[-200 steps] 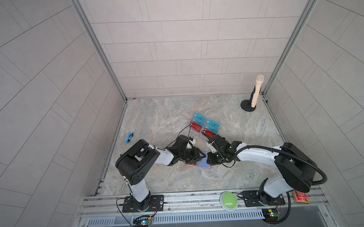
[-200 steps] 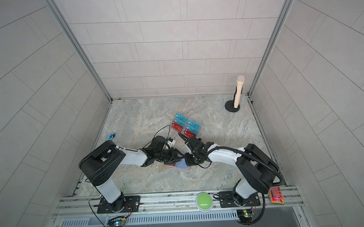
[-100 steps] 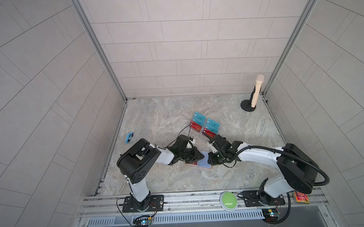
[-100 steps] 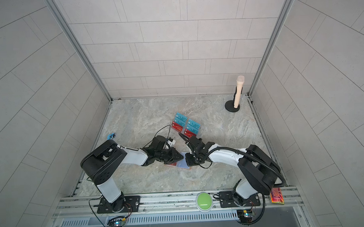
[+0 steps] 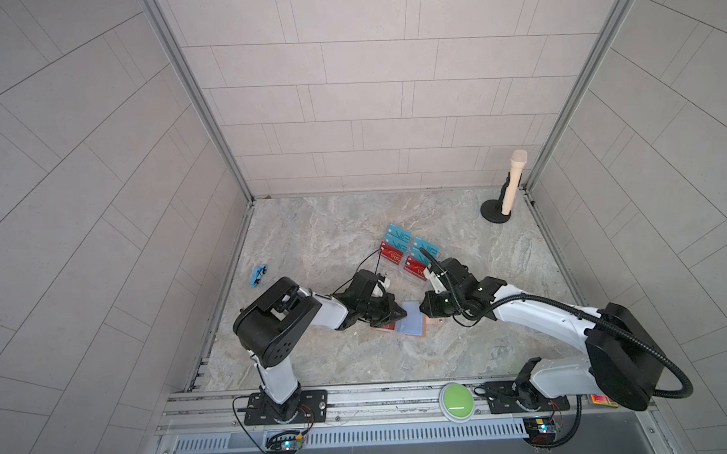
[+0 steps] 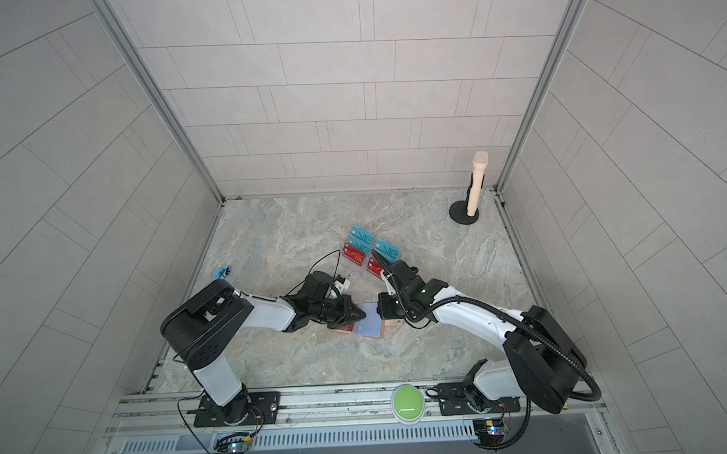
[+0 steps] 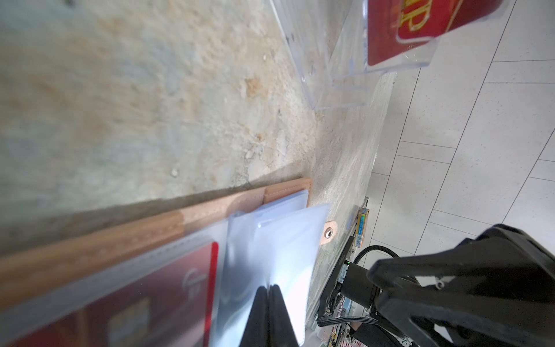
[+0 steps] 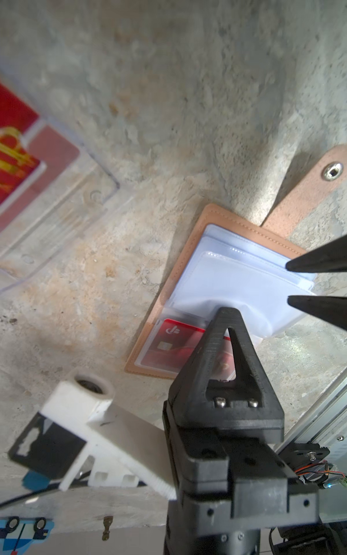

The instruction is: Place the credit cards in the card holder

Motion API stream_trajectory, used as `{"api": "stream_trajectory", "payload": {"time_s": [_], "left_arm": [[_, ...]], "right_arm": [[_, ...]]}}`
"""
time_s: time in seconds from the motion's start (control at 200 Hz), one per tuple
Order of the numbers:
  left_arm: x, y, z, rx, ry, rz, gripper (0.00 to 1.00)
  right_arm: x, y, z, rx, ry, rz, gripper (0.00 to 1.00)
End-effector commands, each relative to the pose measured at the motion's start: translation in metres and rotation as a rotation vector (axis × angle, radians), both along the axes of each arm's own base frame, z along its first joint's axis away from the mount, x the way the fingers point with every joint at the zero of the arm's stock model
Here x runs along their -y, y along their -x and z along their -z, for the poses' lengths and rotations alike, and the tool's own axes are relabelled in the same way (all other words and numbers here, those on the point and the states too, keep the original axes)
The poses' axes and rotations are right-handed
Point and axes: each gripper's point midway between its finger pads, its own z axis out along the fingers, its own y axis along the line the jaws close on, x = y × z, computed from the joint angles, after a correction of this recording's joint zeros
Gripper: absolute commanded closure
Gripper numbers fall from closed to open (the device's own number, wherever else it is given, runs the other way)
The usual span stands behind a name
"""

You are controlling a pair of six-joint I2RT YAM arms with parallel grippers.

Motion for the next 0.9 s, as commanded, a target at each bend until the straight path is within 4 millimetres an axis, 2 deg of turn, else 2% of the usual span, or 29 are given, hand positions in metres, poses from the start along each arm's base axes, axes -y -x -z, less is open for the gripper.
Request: {"api": "stream_trajectory", "payload": {"time_s": [0.0, 0.245, 0.456, 0.891], "left_arm": [[-0.002, -0.002, -0.011, 0.037, 0.027, -0.002, 1.00], [-0.006, 0.003, -0.010, 0.041, 0.029, 0.010, 1.00], [-0.006, 0.004, -0.011, 0.041, 0.037, 0.012, 1.00], [-0.008, 0.005, -0.014, 0.043, 0.053, 0.013, 0.97]], "right_arm": [[0.009, 0.004, 0.013, -0.029, 0.035, 0.027, 0.82], [0.004, 0.005, 0.023, -0.049, 0.027, -0.007, 0.82], [-0.013, 0.005, 0.028, -0.072, -0.015, -0.052, 0.82], [-0.037, 0.002, 0.026, -0.058, -0.073, -0.101, 0.82]]}}
